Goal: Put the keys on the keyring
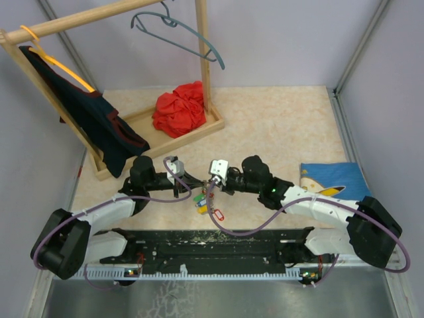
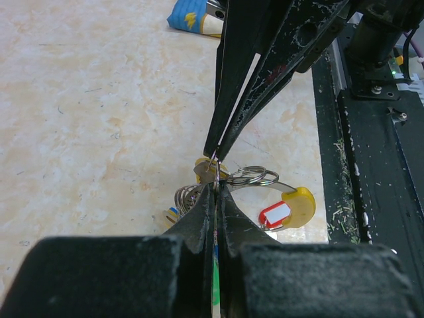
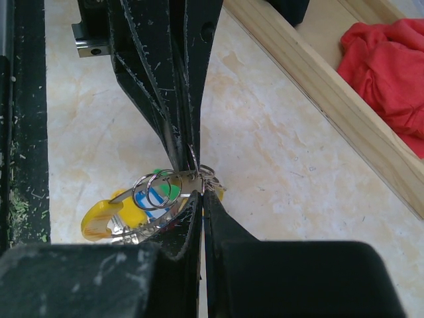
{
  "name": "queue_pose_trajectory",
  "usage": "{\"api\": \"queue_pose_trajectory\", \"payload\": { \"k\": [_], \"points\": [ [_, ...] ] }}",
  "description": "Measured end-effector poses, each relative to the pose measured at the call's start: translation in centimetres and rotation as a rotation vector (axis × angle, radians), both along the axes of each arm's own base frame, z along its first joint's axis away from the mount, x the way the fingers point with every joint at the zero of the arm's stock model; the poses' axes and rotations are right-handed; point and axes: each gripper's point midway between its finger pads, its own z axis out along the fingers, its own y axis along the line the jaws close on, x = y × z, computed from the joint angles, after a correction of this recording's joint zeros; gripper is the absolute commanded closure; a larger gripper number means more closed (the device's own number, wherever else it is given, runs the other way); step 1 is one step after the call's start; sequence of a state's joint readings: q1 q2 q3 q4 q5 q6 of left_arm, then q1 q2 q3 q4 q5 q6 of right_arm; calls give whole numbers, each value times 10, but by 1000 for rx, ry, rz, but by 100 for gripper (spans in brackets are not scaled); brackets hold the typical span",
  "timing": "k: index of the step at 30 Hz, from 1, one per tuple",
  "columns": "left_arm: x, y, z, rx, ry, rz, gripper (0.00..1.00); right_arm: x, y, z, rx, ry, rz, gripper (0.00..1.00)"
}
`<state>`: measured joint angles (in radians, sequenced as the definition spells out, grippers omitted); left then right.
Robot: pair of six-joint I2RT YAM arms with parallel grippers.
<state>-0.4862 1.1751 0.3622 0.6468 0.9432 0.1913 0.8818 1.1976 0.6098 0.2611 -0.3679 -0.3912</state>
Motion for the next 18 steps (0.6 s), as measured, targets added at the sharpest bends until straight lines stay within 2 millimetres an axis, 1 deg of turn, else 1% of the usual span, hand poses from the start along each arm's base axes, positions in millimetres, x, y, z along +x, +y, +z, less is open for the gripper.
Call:
{"api": "queue_pose_trajectory", "payload": {
  "k": [10, 18],
  "points": [
    [1, 0, 0, 2, -5, 6, 99, -2, -2, 2, -1, -1, 1, 100],
    [1, 0, 0, 1, -8, 2, 99, -4, -3, 0, -9, 8, 7, 100]
  ]
}}
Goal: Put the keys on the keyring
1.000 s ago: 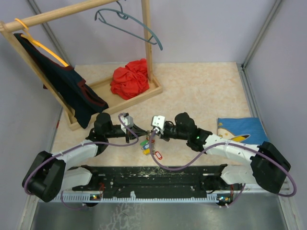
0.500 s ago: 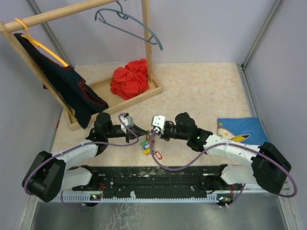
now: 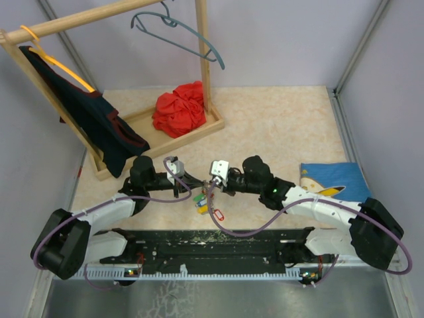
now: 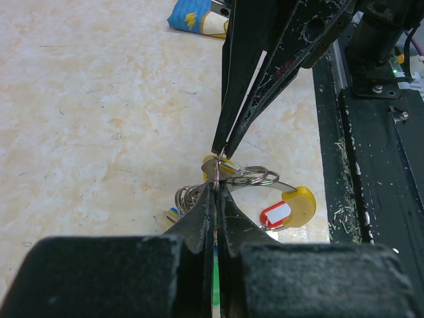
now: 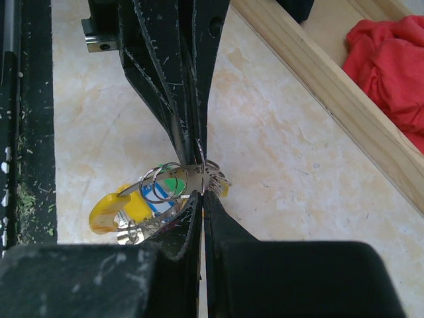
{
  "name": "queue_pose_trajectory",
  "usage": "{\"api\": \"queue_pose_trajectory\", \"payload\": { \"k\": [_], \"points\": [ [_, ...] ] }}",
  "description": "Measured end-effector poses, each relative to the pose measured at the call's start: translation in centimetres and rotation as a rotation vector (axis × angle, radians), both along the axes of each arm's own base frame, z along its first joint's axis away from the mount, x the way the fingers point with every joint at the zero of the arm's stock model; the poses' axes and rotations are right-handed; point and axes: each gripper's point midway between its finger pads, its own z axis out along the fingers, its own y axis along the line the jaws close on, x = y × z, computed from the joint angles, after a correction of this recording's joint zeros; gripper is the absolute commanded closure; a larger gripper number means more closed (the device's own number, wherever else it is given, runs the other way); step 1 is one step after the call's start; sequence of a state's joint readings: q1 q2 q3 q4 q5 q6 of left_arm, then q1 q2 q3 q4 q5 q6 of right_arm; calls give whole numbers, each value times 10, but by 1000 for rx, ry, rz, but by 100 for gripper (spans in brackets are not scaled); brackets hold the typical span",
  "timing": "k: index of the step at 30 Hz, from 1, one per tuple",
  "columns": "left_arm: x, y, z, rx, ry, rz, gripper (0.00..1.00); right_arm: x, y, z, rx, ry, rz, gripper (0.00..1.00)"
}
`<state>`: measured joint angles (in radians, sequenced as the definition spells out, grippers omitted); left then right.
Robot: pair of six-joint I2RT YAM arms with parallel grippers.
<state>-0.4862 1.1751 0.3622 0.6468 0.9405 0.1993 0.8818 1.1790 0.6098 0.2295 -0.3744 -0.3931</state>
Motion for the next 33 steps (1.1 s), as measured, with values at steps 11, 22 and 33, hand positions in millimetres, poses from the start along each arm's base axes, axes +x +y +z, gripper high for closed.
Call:
{"api": "queue_pose_trajectory", "payload": {
  "k": [11, 22, 33],
  "points": [
    [-3, -1, 0, -3, 1, -18, 99, -2, 1, 0, 2, 3, 9, 100],
    [-5, -1, -1, -2, 7, -29, 99, -3, 1, 0, 3, 6, 18, 100],
    [-3, -1, -1, 0, 2, -18, 99, -4, 0, -3, -7, 15, 18, 100]
  ]
}}
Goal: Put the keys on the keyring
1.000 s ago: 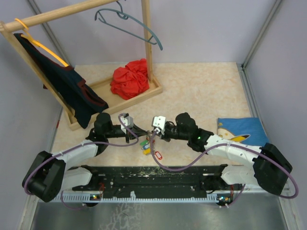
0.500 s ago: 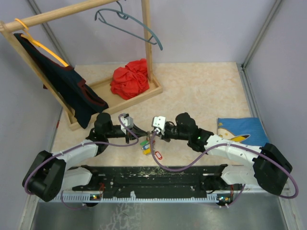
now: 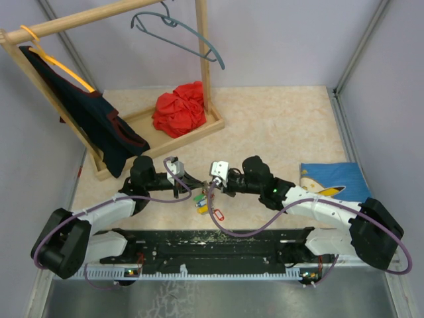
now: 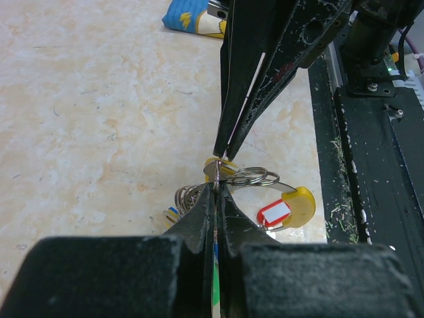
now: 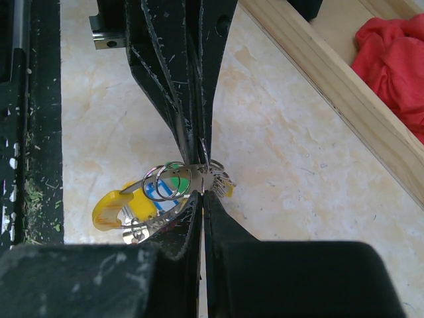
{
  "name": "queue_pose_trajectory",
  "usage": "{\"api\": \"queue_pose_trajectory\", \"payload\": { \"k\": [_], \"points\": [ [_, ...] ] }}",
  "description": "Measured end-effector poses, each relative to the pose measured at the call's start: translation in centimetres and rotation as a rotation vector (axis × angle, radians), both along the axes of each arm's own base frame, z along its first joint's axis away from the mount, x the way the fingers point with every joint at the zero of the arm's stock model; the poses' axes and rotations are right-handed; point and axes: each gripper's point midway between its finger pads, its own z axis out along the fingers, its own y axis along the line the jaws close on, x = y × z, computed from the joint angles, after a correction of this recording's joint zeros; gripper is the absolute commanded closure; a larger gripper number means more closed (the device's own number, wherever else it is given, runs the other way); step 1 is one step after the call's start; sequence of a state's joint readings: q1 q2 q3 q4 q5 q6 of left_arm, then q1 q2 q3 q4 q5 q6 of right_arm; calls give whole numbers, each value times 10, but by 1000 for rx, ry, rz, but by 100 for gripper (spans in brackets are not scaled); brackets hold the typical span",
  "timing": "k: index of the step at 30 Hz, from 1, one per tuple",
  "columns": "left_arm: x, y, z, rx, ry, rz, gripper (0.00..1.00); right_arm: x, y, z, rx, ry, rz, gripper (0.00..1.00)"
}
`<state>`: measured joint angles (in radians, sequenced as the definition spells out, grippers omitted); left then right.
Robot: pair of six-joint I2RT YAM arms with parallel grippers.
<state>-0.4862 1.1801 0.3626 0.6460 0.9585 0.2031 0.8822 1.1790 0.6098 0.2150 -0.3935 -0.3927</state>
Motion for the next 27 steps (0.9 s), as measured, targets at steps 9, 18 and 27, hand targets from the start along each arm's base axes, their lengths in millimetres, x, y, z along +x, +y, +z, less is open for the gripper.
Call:
{"api": "queue_pose_trajectory", "payload": {
  "k": [9, 18, 27],
  "points": [
    [-2, 0, 0, -2, 1, -12, 99, 0, 0, 0, 1, 0, 0, 100],
    [-4, -1, 0, -2, 4, -22, 99, -1, 0, 0, 3, 3, 2, 100],
    [-3, -1, 0, -1, 3, -17, 99, -2, 0, 3, 8, 0, 7, 100]
  ]
}}
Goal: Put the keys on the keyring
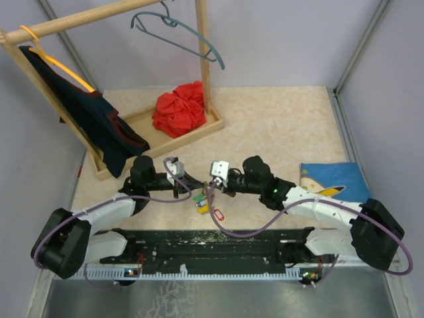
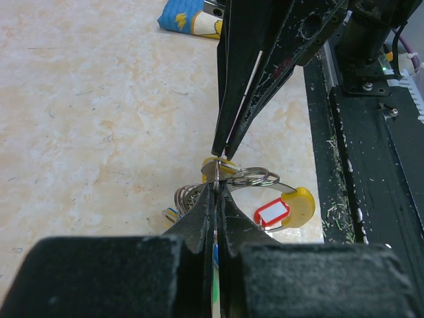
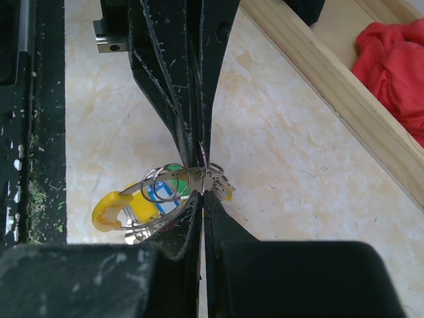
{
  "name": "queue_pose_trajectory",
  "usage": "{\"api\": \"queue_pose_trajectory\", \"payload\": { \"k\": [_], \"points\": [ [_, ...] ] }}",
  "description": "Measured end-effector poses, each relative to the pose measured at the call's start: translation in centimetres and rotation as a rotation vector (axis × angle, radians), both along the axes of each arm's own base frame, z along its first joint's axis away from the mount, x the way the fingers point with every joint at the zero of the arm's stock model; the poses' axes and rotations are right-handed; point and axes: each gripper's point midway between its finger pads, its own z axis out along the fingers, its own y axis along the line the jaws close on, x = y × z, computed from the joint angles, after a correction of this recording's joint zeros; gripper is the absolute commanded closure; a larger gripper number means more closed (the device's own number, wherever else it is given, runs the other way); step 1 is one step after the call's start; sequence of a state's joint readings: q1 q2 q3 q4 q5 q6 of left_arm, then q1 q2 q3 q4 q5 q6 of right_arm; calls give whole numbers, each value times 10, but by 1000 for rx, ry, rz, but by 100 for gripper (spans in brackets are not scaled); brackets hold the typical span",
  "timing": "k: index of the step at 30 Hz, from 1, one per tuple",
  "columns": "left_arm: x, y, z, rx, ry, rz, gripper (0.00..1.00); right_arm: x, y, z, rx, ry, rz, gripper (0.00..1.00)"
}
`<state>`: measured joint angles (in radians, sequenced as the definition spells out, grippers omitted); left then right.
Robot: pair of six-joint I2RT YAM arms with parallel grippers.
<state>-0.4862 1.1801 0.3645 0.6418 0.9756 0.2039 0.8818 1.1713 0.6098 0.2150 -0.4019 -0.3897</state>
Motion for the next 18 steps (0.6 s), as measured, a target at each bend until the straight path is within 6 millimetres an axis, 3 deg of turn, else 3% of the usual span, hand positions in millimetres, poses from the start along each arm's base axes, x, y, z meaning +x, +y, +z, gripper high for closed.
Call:
{"api": "queue_pose_trajectory", "payload": {
  "k": [18],
  "points": [
    [-1, -1, -1, 0, 2, -10, 99, -1, 0, 0, 1, 1, 3, 100]
  ]
}}
